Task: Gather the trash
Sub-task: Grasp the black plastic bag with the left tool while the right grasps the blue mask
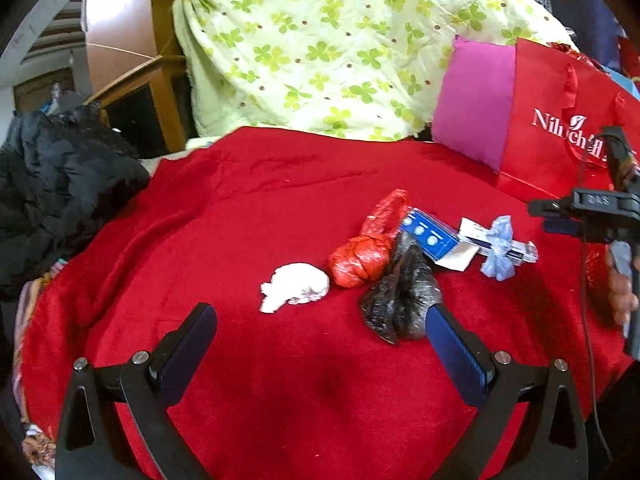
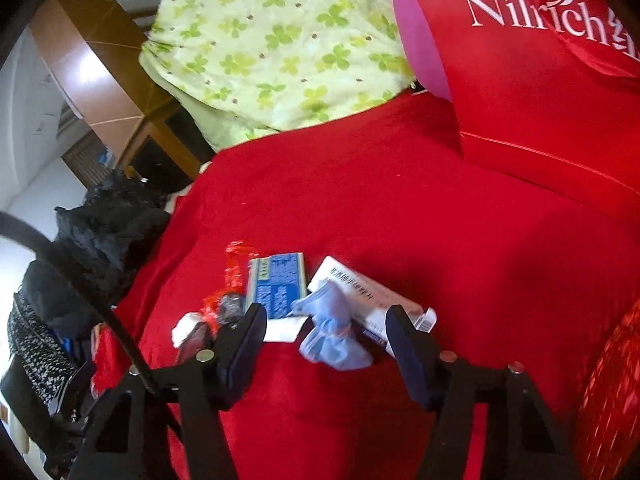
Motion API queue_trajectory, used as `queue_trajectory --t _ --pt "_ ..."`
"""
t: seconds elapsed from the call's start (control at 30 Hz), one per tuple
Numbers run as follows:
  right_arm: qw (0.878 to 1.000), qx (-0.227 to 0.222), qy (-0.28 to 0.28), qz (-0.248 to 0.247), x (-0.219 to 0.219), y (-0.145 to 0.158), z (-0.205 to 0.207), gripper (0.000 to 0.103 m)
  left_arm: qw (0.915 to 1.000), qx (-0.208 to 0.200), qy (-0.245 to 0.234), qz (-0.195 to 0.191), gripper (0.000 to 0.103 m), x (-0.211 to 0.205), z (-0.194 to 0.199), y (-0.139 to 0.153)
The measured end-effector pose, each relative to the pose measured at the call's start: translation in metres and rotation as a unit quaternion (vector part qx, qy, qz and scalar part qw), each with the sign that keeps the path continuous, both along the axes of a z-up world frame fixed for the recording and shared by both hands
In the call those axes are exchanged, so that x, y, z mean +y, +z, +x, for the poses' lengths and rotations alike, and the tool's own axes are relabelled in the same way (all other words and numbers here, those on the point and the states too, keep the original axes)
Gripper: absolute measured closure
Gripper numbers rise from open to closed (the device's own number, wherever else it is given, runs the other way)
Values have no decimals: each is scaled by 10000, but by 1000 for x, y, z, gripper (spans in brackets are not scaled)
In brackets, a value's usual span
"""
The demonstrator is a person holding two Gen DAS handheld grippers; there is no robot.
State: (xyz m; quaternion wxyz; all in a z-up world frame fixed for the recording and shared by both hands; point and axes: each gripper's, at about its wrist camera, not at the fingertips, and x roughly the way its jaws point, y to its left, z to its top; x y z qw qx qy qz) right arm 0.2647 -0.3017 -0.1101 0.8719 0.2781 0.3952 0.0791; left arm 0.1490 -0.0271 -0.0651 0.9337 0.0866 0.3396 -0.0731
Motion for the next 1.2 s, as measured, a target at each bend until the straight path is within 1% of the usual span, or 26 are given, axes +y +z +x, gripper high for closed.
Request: queue_trajectory --t 0.1,0.17,0.27,0.33,0.53,0.57,0.6,0.63,0.67,0.7,0.73,0.77,0.8,0.83,0.87,0.9,1.0,1.2 --pt "9993 16 203 324 3 -6 5 40 9997 64 -167 -163 0 -3 4 -7" --pt "9986 110 318 417 10 -15 7 40 9990 152 -282 -310 0 -8 8 -13" --pt "9979 356 389 367 18 -28 13 40 9976 325 -372 -484 0 -19 16 -23" --pt "9980 438 383 246 23 -33 17 41 9962 458 -441 -603 1 -28 23 -30" --pt "9976 653 214 118 27 -47 30 41 9931 727 -662 -642 5 -57 48 -49" --pt "9976 678 163 39 27 -49 33 41 9928 781 -669 -615 12 -60 51 -53" --pt "9975 695 133 -2 28 -51 35 41 9921 888 -691 -560 21 -65 58 -59" --pt "9974 709 118 -28 28 -52 36 41 9913 970 -713 -539 26 -67 61 -63" --pt "9973 725 89 -76 29 -54 39 41 9902 1069 -721 -530 33 -69 66 -68" --pt "9972 734 50 -142 30 -55 41 41 9894 1150 -704 -533 36 -70 69 -72" --pt "9970 745 13 -212 30 -57 42 44 9884 1248 -667 -551 38 -71 73 -77" --pt "9968 760 8 -241 30 -59 44 47 9873 1331 -643 -589 43 -72 76 -81" --pt "9965 795 24 -259 31 -61 45 54 9855 1434 -627 -648 54 -72 78 -85" --pt "9963 826 49 -253 32 -63 47 58 9832 1566 -614 -714 58 -72 81 -89" --pt "9962 833 79 -241 33 -64 48 60 9809 1674 -602 -788 60 -72 83 -93" --pt "9963 805 135 -258 35 -63 48 64 9803 1693 -588 -834 62 -72 83 -94" --pt "9962 660 268 -499 42 -58 46 69 9787 1706 -583 -983 69 -69 82 -92" --pt "9974 366 420 -464 45 -40 32 70 9766 1691 -480 -1238 72 -56 67 -84"
